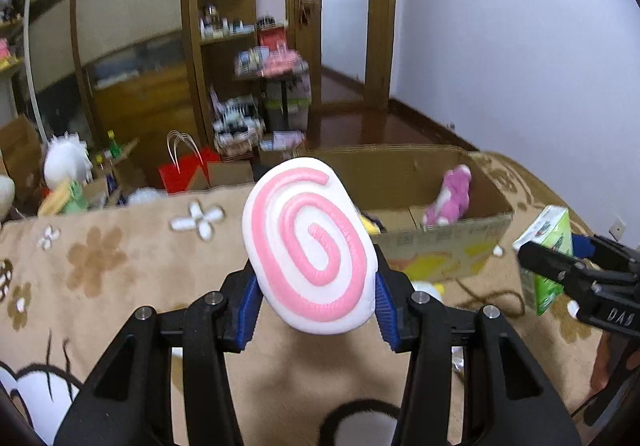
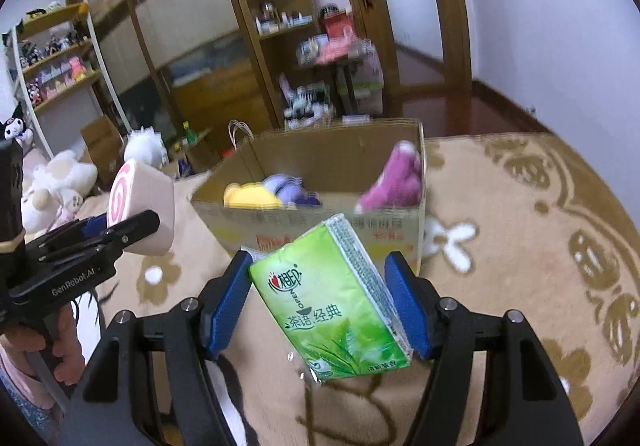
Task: Organize soft objects
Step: 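Lift the swirl cushion with the left gripper while the right carries the green tissue pack over the box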
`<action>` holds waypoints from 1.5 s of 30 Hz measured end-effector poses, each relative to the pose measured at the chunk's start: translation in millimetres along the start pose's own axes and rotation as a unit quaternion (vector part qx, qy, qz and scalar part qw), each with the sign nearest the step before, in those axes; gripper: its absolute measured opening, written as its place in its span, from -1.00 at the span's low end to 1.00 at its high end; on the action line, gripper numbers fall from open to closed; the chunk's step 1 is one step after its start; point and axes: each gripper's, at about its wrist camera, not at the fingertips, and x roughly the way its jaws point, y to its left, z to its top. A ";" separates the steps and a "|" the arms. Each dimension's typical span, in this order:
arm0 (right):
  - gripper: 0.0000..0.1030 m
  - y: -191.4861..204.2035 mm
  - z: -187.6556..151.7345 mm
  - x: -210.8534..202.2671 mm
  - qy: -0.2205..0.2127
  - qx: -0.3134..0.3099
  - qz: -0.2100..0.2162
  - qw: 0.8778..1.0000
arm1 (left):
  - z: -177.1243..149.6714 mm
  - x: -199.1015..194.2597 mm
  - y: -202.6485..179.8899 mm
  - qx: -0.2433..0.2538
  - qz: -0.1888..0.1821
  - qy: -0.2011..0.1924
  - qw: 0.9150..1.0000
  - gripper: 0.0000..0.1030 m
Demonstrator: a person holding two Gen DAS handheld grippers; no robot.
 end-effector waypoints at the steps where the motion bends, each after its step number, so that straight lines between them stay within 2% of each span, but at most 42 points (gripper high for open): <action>1: 0.39 -0.1 3.3 -2.6 -0.009 -0.001 0.001 1.000 | 3.4 -3.0 0.9 0.002 0.003 -0.012 1.000 -0.09; 10: 0.39 1.1 32.5 -4.0 -0.050 -0.009 0.007 0.999 | 27.8 -0.8 -1.1 0.017 0.015 -0.054 0.998 -0.09; 24: 0.40 6.2 69.2 1.4 -0.086 -0.039 -0.011 0.995 | 69.7 20.3 -13.4 0.030 0.019 -0.073 0.997 -0.09; 37: 0.40 0.2 86.6 9.2 -0.111 -0.058 -0.049 0.991 | 76.8 43.1 -19.0 0.038 0.017 -0.061 0.997 -0.08; 45: 0.40 1.0 91.2 19.4 -0.113 -0.062 -0.074 0.989 | 68.8 59.1 -20.1 0.036 0.014 -0.054 0.998 -0.08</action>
